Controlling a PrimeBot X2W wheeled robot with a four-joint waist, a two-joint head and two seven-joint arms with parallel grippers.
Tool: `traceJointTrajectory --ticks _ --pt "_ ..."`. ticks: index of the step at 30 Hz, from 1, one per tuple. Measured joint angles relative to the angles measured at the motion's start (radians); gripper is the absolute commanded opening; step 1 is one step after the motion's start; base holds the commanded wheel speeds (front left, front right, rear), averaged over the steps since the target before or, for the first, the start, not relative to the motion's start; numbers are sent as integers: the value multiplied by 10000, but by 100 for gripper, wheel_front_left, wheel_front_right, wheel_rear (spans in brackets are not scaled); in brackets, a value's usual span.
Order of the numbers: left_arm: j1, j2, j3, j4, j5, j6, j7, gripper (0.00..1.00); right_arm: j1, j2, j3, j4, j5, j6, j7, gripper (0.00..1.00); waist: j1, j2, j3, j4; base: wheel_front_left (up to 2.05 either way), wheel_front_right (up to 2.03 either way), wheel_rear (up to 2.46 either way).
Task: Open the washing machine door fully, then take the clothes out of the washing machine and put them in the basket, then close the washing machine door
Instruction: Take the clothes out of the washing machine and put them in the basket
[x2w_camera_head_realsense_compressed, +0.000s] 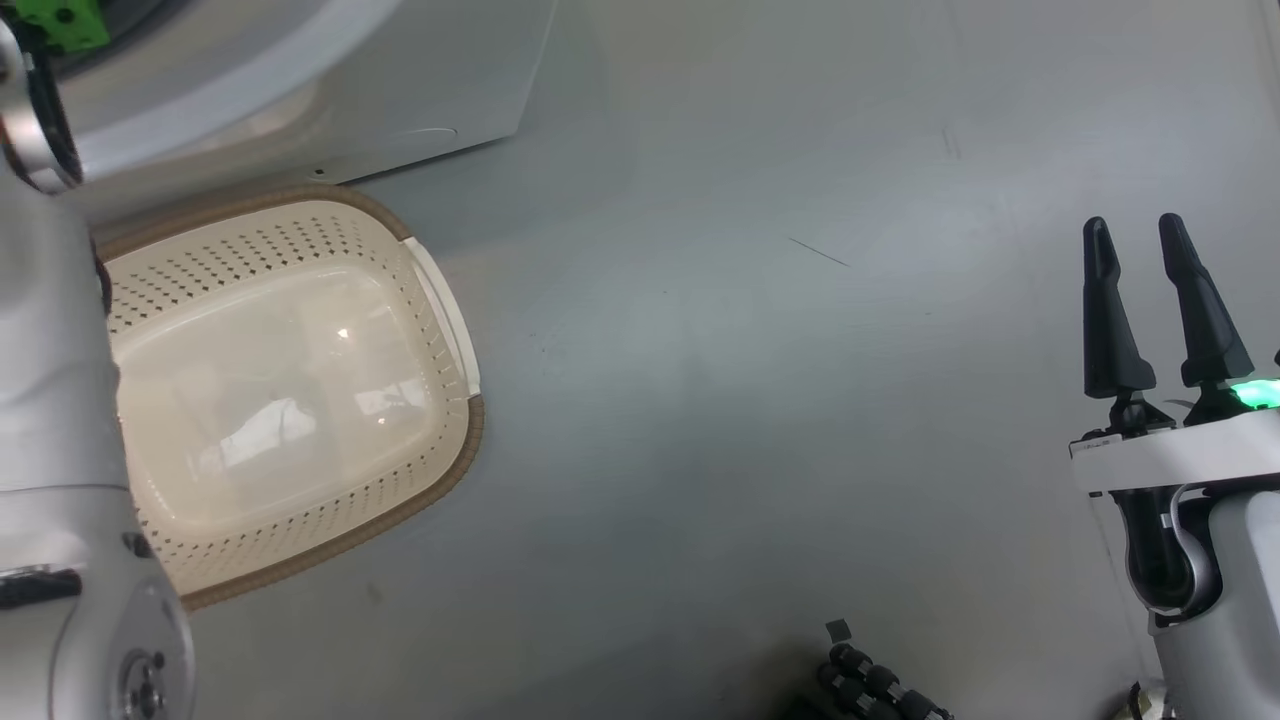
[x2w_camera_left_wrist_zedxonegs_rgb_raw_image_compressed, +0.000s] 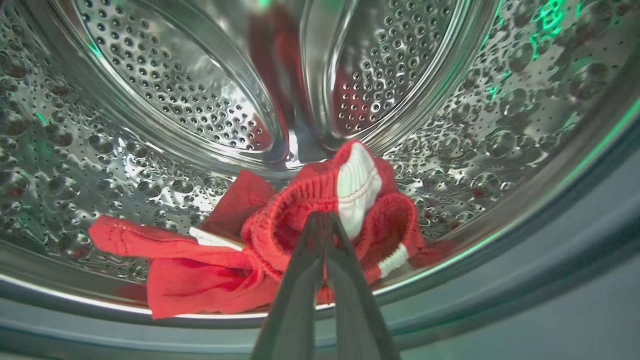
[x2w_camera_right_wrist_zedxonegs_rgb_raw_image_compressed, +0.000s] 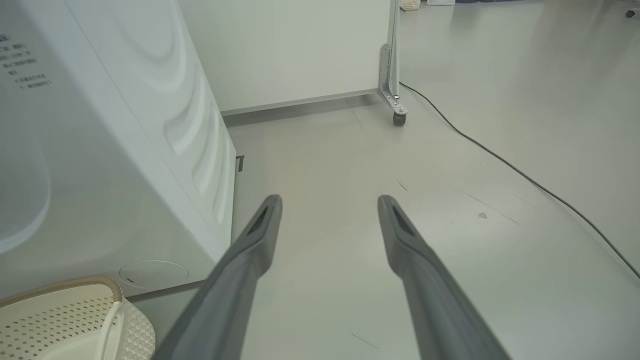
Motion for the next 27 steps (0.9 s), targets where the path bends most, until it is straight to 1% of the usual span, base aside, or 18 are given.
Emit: traceJointTrajectory --ticks 4,8,15,19,25,27 --pt "329 -322 59 -268 -15 0 -702 0 2 -148 -81 -92 -46 0 0 100 0 0 -73 268 0 0 0" --pt "664 -399 142 -637 -134 0 -1509 0 14 -253 -165 -165 -117 0 0 100 0 0 -173 525 0 0 0" --pt "1526 -631 -63 -1154 -357 -2 -2757 0 104 -355 -234 -221 -326 0 0 100 0 0 -481 915 0 0 0" --pt "2023 -644 -268 -1499 -619 0 -2794 0 190 -481 -267 -236 -407 0 0 100 0 0 -730 1122 0 0 0" --pt "2868 -648 -777 -2383 -897 0 -2794 0 518 -541 -265 -274 -548 0 0 100 0 0 -1190 1433 0 0 0" --pt "3145 -637 -1072 -2706 -1229 -2 -2794 0 646 -550 -265 -274 -604 0 0 100 0 0 -1355 1544 0 0 0"
